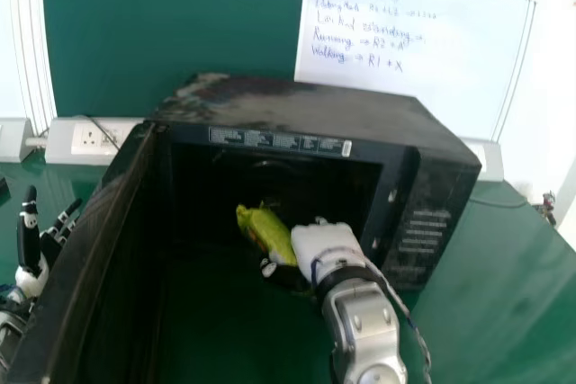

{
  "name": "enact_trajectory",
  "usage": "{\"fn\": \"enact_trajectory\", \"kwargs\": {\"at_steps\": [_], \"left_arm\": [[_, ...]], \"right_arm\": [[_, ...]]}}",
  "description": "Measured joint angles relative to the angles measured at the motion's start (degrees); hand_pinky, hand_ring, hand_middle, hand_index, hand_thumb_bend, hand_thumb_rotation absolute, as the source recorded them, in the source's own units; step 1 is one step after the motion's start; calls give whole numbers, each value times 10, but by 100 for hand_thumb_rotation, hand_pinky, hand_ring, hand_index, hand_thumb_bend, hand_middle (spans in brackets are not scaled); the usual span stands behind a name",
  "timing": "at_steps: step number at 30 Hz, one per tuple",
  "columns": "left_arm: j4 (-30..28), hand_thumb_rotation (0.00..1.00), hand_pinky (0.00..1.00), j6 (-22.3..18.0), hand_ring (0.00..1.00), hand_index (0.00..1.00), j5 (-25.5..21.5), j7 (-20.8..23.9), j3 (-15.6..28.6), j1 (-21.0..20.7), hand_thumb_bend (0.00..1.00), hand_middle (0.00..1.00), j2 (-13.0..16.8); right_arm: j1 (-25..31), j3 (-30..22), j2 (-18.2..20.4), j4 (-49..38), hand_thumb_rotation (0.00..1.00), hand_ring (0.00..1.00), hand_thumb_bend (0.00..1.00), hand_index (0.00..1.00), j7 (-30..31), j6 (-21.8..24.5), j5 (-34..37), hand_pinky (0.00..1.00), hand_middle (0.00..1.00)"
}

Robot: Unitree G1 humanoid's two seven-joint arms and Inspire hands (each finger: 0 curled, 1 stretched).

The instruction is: Put biscuit inside oven

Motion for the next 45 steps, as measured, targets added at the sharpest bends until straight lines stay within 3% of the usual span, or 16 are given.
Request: {"fn": "enact_trajectory", "kwargs": {"at_steps": [22, 35, 45], "left_arm": [[-3, 0, 66, 0, 72, 74, 1, -3, 0, 2, 70, 75, -2], [-9, 0, 66, 0, 72, 74, -1, 0, 0, 11, 69, 74, -3], [-12, 0, 66, 0, 72, 73, 0, 0, 0, 12, 70, 75, -3]], "right_arm": [[-113, 6, 11, 150, 0, 14, 56, 75, -50, 49, 26, 8, 47], [-188, 40, 1, 269, 0, 15, 57, 72, -111, 69, 66, 9, 47], [-214, 57, -17, 342, 0, 12, 57, 73, -199, 69, 126, 6, 47]]}}
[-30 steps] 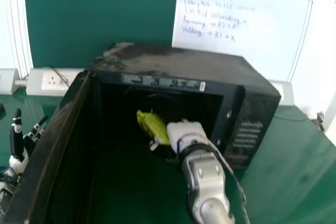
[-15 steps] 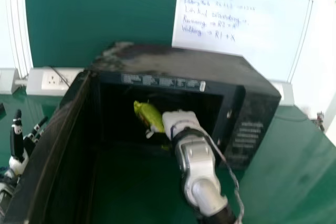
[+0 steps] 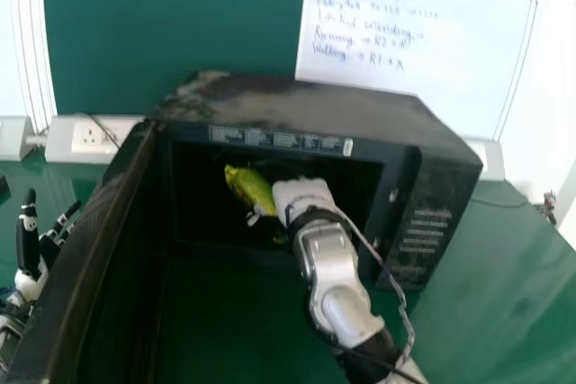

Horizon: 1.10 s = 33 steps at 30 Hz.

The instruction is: Put biscuit inside oven

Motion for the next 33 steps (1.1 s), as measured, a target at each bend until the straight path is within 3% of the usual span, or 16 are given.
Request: {"fn": "enact_trajectory", "kwargs": {"at_steps": [5, 11, 18, 33], "left_arm": [[0, 0, 67, 0, 73, 74, -1, -2, 0, 0, 69, 75, 0], [0, 0, 66, 0, 72, 74, -1, -3, 0, 1, 69, 75, 0], [0, 0, 66, 0, 72, 73, -1, -3, 0, 2, 69, 74, 0], [0, 0, 66, -2, 72, 74, 0, -5, 0, 3, 69, 75, 0]], "right_arm": [[-24, 10, -5, 47, 0, 14, 57, 74, -45, -2, 35, 8, 47], [-50, 28, -12, 116, 0, 19, 57, 68, -115, -6, 67, 12, 47], [-90, 47, -13, 220, 0, 18, 57, 70, -208, -14, 106, 12, 47], [-152, 109, -13, 369, 0, 20, 58, 68, -315, -42, 152, 15, 47]]}}
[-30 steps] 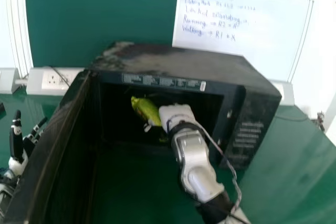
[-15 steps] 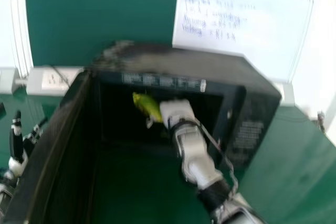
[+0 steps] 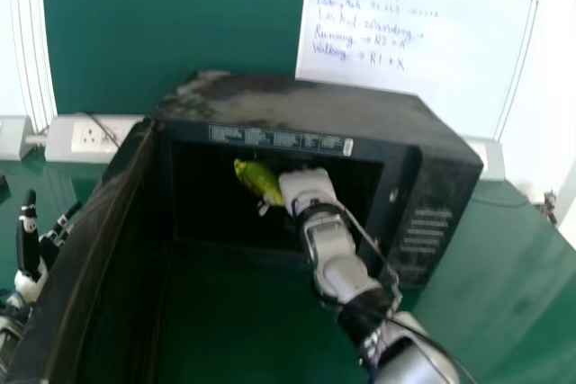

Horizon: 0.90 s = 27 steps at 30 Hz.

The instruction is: Put biscuit inside oven

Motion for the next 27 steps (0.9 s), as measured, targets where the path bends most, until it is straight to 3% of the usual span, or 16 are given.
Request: {"fn": "enact_trajectory", "kwargs": {"at_steps": [4, 15, 20, 27], "left_arm": [[0, 0, 66, 0, 72, 75, -2, 0, 0, 0, 69, 75, 0], [-5, 0, 67, 0, 73, 76, -2, 3, 0, 1, 68, 75, -4], [-5, 0, 67, 0, 73, 74, 0, 2, 0, 1, 68, 75, -4], [-6, 0, 67, 0, 73, 74, 1, 3, -1, 2, 69, 75, -7]], "right_arm": [[-7, 12, 1, 29, 0, 23, 58, 67, -31, -9, 13, 20, 47], [-20, 28, 3, 90, 0, 23, 58, 63, -89, -41, 47, 20, 47], [-29, 38, 4, 117, 0, 25, 58, 64, -103, -48, 54, 25, 47], [-47, 49, 5, 136, 0, 25, 58, 62, -110, -49, 58, 23, 47]]}}
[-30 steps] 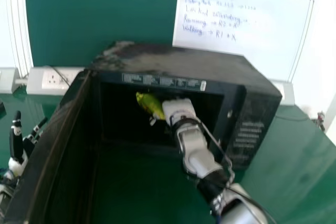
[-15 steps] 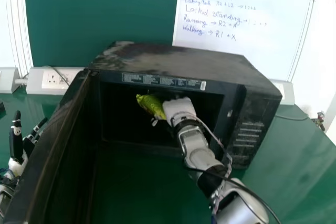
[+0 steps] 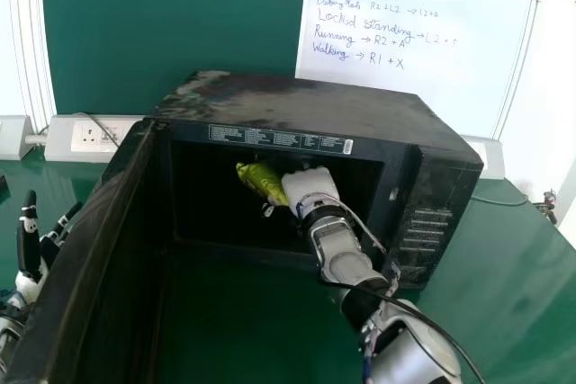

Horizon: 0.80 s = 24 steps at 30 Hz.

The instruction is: Put biscuit inside oven

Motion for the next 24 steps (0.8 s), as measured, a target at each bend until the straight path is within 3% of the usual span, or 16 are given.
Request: {"fn": "enact_trajectory", "kwargs": {"at_steps": [7, 10, 16, 19, 20, 21, 24], "left_arm": [[0, 0, 67, 0, 73, 74, -1, 0, 0, 0, 69, 75, 0], [-1, 0, 67, 0, 73, 74, -2, 3, 0, 0, 69, 75, 0], [-2, 0, 67, 1, 73, 76, -7, 2, 0, 1, 68, 75, 0], [-2, 0, 68, 2, 73, 76, -8, 2, 0, 1, 67, 75, 0], [-2, 0, 68, 2, 73, 76, -10, 2, 0, 1, 67, 75, 0], [-2, 0, 68, 2, 73, 76, -10, 2, 0, 1, 67, 75, 0], [-2, 0, 67, 2, 73, 74, -10, 3, 0, 1, 69, 75, 0]], "right_arm": [[-1, 17, 4, 6, 0, 28, 57, 61, -12, 3, -1, 26, 47], [-2, 26, 6, 11, 0, 34, 57, 65, -41, 9, -5, 28, 48], [-2, 35, 15, 28, 0, 52, 57, 67, -73, 17, -5, 48, 49], [-2, 36, 16, 32, 0, 54, 57, 66, -79, 18, -4, 51, 49], [-2, 37, 16, 33, 7, 56, 71, 66, -80, 19, -4, 53, 59], [-2, 38, 16, 34, 10, 57, 75, 66, -80, 22, -5, 54, 62], [-2, 44, 17, 39, 14, 60, 79, 66, -84, 27, -5, 57, 67]]}}
